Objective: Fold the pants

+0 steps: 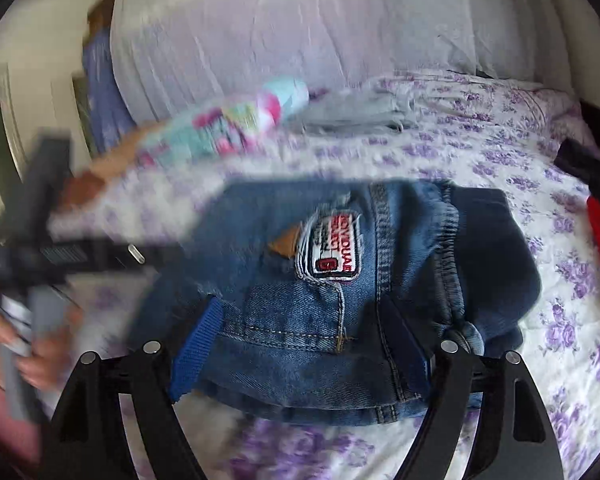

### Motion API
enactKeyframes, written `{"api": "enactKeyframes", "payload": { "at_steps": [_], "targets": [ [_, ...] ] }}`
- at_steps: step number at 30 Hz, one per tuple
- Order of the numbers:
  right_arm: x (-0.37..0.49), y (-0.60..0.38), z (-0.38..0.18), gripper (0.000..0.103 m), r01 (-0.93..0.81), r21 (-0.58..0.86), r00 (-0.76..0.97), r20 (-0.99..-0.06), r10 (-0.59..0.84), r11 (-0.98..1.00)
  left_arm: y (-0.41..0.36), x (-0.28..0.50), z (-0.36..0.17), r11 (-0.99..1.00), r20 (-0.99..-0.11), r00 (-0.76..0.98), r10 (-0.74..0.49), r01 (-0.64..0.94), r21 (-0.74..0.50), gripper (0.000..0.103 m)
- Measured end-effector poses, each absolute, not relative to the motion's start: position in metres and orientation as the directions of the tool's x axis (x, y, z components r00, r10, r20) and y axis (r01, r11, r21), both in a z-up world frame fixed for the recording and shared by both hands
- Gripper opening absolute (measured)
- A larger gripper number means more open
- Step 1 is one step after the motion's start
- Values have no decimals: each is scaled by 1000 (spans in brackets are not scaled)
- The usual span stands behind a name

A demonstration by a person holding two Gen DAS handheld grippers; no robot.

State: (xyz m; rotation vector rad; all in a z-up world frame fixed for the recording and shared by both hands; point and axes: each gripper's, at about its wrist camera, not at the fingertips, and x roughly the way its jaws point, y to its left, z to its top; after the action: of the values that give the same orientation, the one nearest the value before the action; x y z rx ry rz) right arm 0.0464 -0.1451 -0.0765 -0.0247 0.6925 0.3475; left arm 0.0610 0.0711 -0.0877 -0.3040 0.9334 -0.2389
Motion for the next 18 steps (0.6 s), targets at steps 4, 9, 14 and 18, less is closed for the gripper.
{"api": "enactKeyframes", "payload": {
  "at_steps": [4, 9, 14, 18],
  "targets": [
    [27, -139, -67, 83, -345, -1, 728, -631, 267, 939, 71, 59, -89, 935, -754, 571, -324, 74, -346, 95],
    [0, -173, -42, 89, -308, 50, 780, -558, 283, 950, 79, 52, -89, 935, -754, 574, -320, 65, -347, 95],
    [19, -232, -33, 97, -211, 260, 791, -522, 321, 942, 80, 46, -95, 903, -750, 525, -403, 96, -418, 95],
    [52, -269, -44, 99, -153, 420, 733, -558, 388, 894, 70, 38, -100, 869, -735, 478, -481, 145, -473, 95]
  ]
}}
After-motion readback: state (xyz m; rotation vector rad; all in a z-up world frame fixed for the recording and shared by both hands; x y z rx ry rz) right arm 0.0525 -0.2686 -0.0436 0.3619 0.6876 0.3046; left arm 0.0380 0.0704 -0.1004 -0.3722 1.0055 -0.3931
